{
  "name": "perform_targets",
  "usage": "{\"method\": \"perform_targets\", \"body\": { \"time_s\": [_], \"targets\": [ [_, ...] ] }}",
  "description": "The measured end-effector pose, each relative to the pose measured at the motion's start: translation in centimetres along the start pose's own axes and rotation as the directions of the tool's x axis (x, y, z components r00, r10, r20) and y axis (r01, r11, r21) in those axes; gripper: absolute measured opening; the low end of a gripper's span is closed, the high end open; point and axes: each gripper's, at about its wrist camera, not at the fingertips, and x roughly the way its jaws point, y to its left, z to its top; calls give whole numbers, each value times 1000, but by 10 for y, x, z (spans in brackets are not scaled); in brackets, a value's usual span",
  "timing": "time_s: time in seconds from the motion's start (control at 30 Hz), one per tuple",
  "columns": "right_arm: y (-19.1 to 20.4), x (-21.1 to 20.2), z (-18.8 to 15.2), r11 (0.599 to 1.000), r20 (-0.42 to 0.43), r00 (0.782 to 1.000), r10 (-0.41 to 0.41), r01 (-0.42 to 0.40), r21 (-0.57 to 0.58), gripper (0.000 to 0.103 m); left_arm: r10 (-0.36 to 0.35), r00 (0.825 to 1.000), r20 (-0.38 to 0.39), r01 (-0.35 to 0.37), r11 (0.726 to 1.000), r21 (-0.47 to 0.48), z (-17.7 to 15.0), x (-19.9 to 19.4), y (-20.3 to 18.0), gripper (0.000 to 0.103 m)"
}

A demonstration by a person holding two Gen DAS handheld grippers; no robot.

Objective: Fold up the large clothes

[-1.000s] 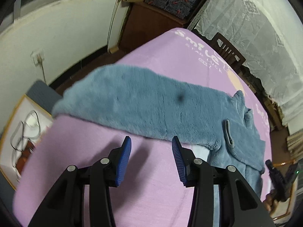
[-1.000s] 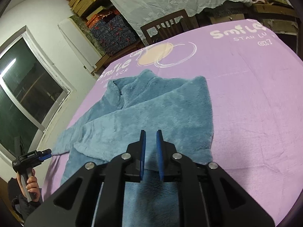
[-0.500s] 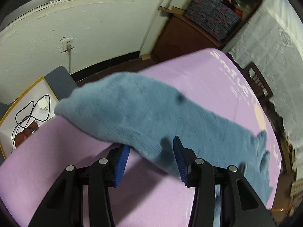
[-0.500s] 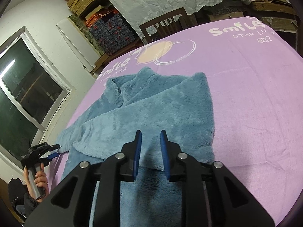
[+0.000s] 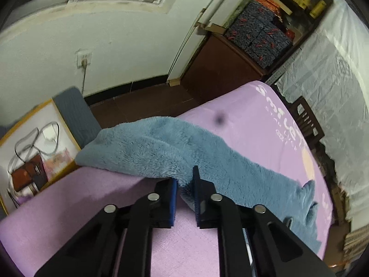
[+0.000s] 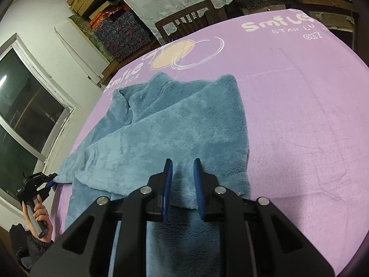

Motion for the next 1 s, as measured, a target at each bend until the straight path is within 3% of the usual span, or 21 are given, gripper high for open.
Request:
{"method": "perform_targets", "body": {
  "time_s": [0.13,0.23,0.43,0.53,0.57,0.63,0.67,0.77,0.87,0.93,1.0],
  "targets": [
    [-1,-2,0,1000,3,1000,8,-8,8,18,60,995,75,-71,986,150,-1,-18,-33,10],
    [-2,-2,2,1000,3,1000,14,-14,18,18,74,986,149,-112,956,270,-4,-36,-70,10],
    [-3,-7,4,999,15,1000,18,-19,29,19,40,977,211,-139,869,474,-29,-59,-155,10],
    [-9,-12,6,998,30,999,24,-26,54,21,-2,978,210,-121,810,574,-57,-63,-199,10],
    [-11,-14,7,998,34,999,28,-30,63,21,-25,979,204,-111,774,624,-75,-64,-219,10],
    [-17,-18,9,995,45,998,37,-41,86,21,-50,981,189,-94,728,679,-101,-62,-241,10],
    [-20,-20,11,994,50,998,41,-45,97,21,-65,984,169,-80,682,727,-125,-56,-259,10],
    [-27,-24,14,991,59,997,49,-56,124,21,-64,992,109,-50,590,806,-173,-33,-284,10],
    [-34,-26,16,985,62,996,65,-74,154,21,-7,999,44,-34,518,855,-215,5,-295,12],
    [-37,-27,18,983,63,995,72,-81,166,21,28,999,18,-30,499,866,-231,23,-293,14],
    [-39,-29,19,982,66,995,76,-86,171,21,29,1000,5,-19,503,864,-233,26,-287,23]
  ]
}}
